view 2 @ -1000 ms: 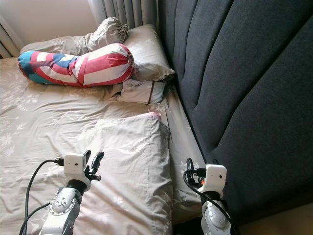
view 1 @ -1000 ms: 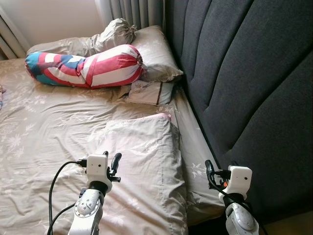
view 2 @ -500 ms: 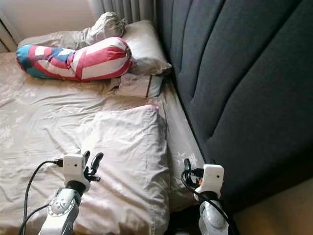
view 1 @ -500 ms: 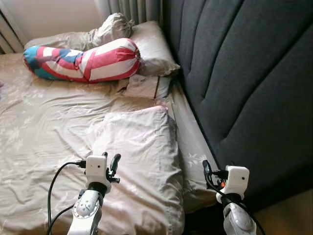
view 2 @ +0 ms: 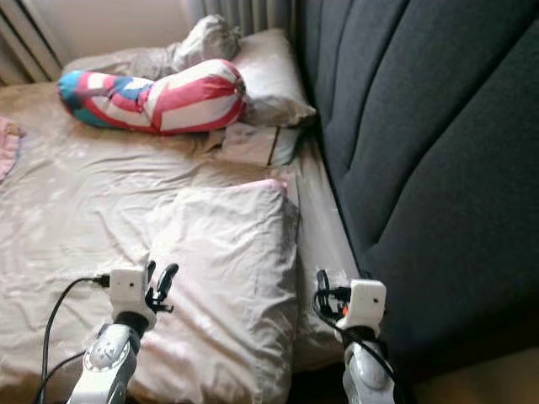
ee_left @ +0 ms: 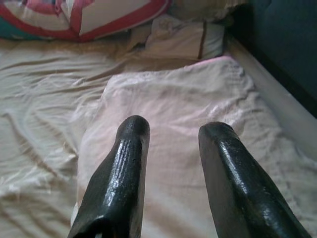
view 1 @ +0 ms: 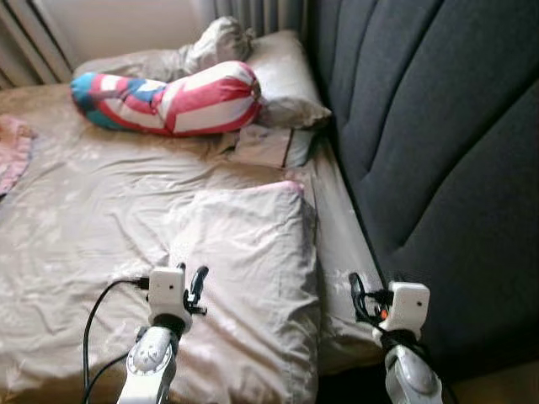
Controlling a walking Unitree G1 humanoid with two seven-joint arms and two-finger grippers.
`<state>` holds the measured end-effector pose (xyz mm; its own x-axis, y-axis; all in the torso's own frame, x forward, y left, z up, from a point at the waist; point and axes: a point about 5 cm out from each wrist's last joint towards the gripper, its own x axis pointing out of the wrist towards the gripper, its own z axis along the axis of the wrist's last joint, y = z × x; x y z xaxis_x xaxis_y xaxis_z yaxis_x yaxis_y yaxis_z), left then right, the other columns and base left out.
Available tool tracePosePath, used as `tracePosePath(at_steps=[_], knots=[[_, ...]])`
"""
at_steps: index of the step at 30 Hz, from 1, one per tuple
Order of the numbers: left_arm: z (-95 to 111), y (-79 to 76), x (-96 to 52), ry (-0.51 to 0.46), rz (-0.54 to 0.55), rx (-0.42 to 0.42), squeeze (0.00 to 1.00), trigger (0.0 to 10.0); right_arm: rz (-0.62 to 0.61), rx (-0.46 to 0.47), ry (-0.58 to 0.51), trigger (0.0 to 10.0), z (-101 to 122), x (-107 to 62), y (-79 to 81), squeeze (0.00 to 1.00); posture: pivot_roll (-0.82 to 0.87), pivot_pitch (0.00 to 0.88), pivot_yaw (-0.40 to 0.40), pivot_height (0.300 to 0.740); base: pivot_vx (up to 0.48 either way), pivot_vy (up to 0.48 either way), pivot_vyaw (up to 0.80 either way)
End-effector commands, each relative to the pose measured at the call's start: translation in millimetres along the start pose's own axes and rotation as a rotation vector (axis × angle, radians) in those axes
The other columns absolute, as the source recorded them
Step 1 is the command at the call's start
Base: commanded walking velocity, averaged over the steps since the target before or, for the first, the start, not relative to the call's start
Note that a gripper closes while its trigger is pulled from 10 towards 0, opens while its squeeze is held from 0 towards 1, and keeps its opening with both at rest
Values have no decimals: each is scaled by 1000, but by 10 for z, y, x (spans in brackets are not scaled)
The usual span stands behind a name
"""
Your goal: Clean up the room
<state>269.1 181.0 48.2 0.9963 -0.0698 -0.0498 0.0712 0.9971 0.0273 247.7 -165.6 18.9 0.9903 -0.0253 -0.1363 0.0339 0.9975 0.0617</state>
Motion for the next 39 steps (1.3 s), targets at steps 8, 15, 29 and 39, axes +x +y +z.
tracePosePath(at_steps=[8,15,29,39], knots=[[-40,0,-20,21,1,-9,0,10000,6,4,16,10000,-43,-24,20,0,-165,83,27,740,0,0,0],[-54,4,-23,35,3,-8,0,10000,16,-30,5,10000,-30,-30,29,0,-166,90,27,740,0,184,0],[-46,11,-27,29,2,-4,0,10000,3,-5,22,10000,-59,-37,25,0,-162,101,29,740,0,385,140],[-32,13,-24,25,0,-1,0,10000,-1,-1,22,10000,-60,-36,27,0,-160,109,29,740,0,0,0]])
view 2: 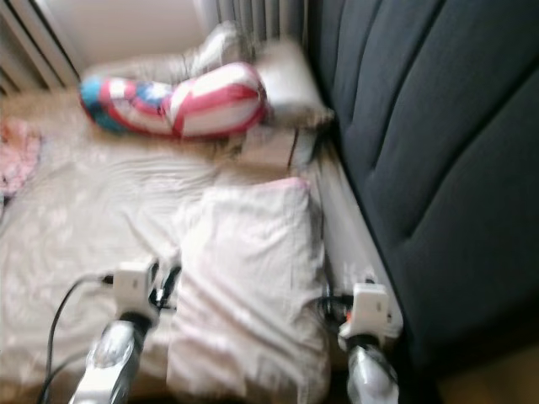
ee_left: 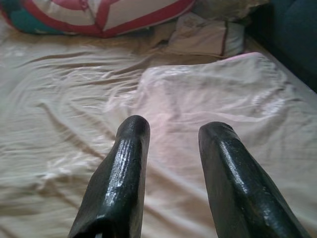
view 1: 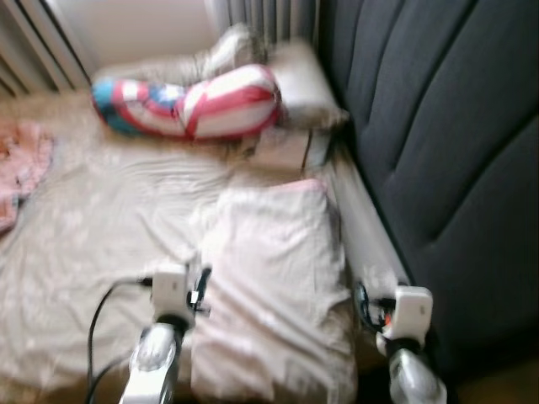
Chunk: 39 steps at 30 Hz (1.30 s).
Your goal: Clean up the room
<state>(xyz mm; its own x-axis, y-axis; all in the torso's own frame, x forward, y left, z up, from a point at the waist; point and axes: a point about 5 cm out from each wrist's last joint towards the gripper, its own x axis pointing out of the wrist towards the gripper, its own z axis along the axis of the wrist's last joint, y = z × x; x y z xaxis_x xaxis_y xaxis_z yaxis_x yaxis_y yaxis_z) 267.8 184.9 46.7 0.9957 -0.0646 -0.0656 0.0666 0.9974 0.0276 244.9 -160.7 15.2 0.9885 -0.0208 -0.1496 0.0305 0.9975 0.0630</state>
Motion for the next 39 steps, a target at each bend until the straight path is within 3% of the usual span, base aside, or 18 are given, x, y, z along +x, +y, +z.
tracePosePath(at_steps=[1,32,39], knots=[[-14,-24,-8,9,-5,-1,0,10000,-5,-2,8,10000,-15,-11,-19,0,-160,109,29,740,0,0,0],[-7,-26,-4,12,-4,-18,0,10000,13,9,-8,10000,26,3,2,0,-166,122,30,740,0,0,0],[-21,-34,-2,11,0,-8,0,10000,52,-29,-2,10000,26,21,8,0,-175,97,6,740,0,0,0]])
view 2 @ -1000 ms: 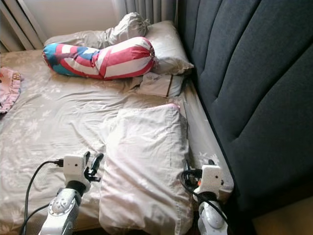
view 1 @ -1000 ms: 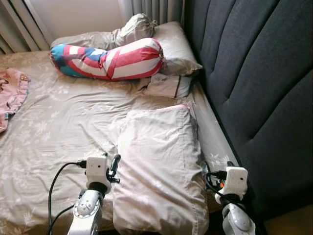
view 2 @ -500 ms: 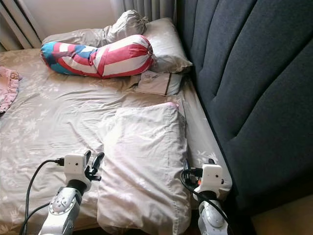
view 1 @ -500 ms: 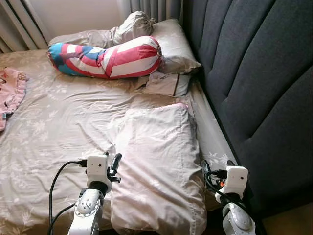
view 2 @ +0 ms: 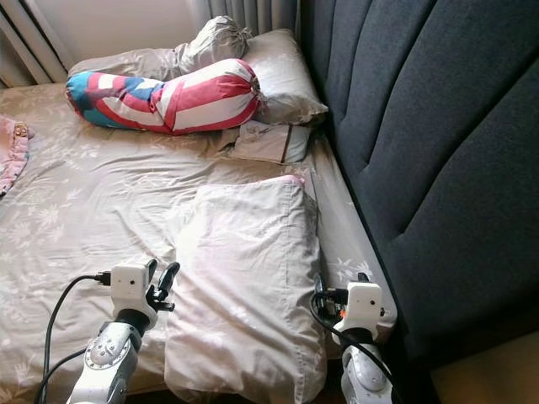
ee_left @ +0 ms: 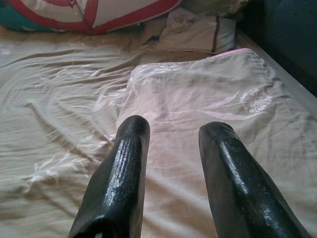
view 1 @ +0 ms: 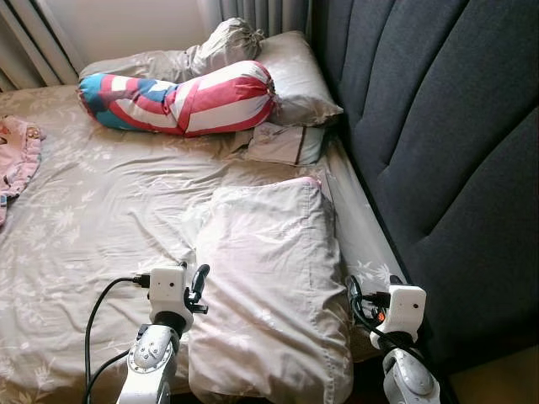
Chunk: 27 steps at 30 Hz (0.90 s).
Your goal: Clean up the room
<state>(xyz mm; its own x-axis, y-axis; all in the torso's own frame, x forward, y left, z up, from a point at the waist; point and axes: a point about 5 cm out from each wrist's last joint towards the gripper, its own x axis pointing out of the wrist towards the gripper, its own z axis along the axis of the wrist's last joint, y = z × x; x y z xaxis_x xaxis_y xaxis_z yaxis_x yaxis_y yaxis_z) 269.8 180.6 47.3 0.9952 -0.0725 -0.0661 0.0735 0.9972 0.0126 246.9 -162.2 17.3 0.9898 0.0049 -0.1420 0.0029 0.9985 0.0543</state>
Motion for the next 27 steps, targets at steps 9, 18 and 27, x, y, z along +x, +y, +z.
tracePosePath(at_steps=[9,18,27], knots=[[-46,20,-91,1,57,-5,0,10000,52,-51,-6,10000,84,95,-64,0,-152,79,-29,740,0,0,0],[-15,158,-200,-9,97,17,0,10000,97,-46,-2,10000,107,218,84,0,-78,71,-23,740,0,0,0],[11,304,-281,-2,124,58,0,10000,144,-8,20,10000,35,211,265,0,-50,77,-5,740,0,0,0]])
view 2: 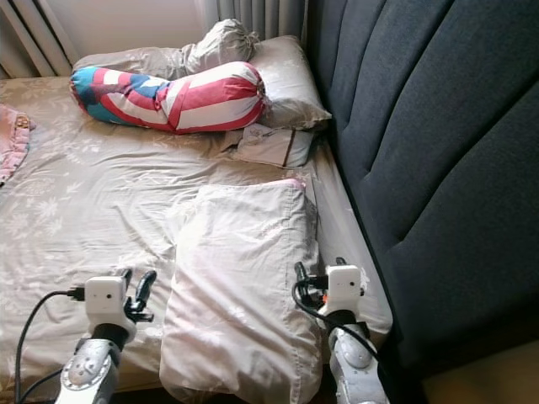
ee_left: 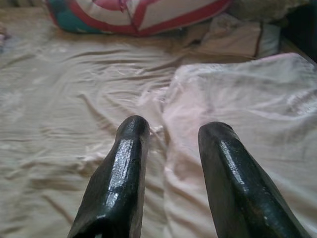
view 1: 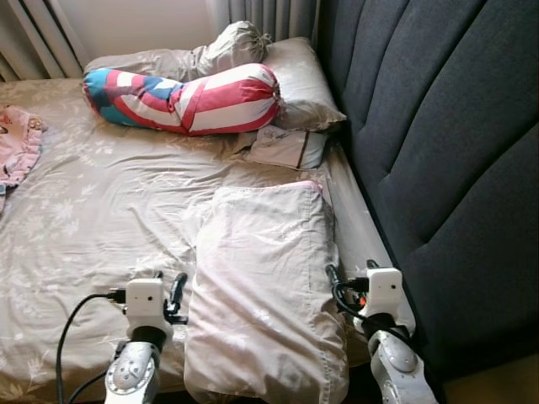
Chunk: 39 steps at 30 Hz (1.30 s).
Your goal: Clean up the room
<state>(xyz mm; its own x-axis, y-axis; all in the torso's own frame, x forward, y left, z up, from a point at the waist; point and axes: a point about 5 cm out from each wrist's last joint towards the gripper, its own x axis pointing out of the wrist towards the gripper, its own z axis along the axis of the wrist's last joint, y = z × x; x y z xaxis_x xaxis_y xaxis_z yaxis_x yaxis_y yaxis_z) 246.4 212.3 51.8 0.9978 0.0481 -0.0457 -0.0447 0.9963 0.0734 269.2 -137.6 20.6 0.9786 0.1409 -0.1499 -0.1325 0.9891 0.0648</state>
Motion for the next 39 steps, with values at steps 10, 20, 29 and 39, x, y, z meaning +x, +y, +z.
tracePosePath(at_steps=[10,20,29,39], knots=[[-32,-90,64,30,-24,-4,0,10000,-68,-12,-3,10000,19,22,-194,0,-81,89,10,740,0,0,0],[-14,-251,154,18,-51,-32,0,10000,-54,-59,-29,10000,87,21,-254,0,-130,90,4,740,0,0,123],[-17,-230,139,14,-49,-34,0,10000,-50,-36,-19,10000,38,-11,-214,0,-125,96,7,740,0,0,356],[-17,-239,146,15,-64,-32,0,10000,-68,-27,-14,10000,23,-23,-231,0,-129,98,15,740,0,0,0]])
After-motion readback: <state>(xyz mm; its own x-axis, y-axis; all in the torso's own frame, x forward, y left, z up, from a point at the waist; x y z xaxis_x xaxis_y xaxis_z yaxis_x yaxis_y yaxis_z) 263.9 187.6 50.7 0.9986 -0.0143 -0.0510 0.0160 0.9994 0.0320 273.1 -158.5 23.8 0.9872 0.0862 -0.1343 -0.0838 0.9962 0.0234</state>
